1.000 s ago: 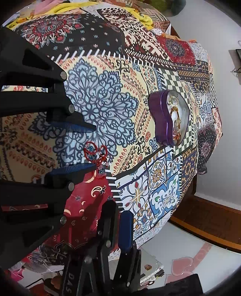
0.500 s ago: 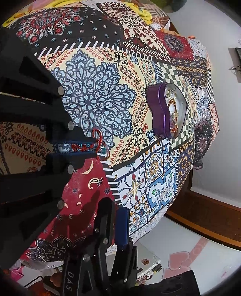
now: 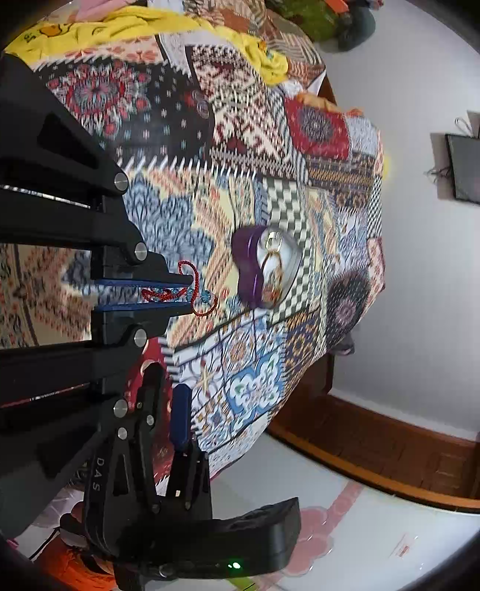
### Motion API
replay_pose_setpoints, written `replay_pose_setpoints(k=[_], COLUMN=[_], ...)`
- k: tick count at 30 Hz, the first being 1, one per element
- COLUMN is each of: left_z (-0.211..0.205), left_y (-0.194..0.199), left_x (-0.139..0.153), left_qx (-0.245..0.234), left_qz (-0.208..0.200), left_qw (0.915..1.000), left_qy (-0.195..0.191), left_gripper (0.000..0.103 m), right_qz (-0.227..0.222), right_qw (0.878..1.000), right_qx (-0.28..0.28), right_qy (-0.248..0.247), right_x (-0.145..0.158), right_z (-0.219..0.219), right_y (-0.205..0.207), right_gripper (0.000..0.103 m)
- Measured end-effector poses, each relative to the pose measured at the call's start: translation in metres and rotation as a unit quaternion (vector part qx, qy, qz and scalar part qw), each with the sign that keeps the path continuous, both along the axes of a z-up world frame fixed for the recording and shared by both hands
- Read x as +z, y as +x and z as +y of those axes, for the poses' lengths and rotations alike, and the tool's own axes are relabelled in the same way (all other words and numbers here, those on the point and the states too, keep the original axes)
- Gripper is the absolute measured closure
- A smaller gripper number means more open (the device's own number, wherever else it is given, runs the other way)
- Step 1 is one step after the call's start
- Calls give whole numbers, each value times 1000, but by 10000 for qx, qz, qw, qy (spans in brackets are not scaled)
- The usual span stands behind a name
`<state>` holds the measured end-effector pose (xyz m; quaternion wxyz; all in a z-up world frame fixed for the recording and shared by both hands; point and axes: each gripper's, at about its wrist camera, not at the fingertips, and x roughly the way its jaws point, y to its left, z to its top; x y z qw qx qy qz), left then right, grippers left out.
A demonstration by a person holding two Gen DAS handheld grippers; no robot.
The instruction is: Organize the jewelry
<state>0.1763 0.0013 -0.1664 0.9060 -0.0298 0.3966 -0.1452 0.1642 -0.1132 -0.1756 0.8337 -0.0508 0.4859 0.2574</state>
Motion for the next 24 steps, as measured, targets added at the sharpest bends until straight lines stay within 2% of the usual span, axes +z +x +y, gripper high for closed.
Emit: replay_pose_setpoints(k=[3,11,21,24], left_z=[11,29,34,34], left_y=[0,4,9,10], left_x=[-5,-38,-44,-45], left_qx=[145,332,351,364], left_qz=[25,400,381,396], left_qw=[9999,9986,9986,9985], left_qy=[48,69,-98,-110], left_gripper=[97,97,97,97], right_qz=[2,108,106,48], right_qw=[9999,9992,9979,9978], right_qx=[99,306,455,437], right_qy=[-52,-219,-440,-497], right_x=[-3,-17,-26,-28], right_z=[12,35,52,52], right_y=[2,7,17,17], right_gripper=[72,72,72,79])
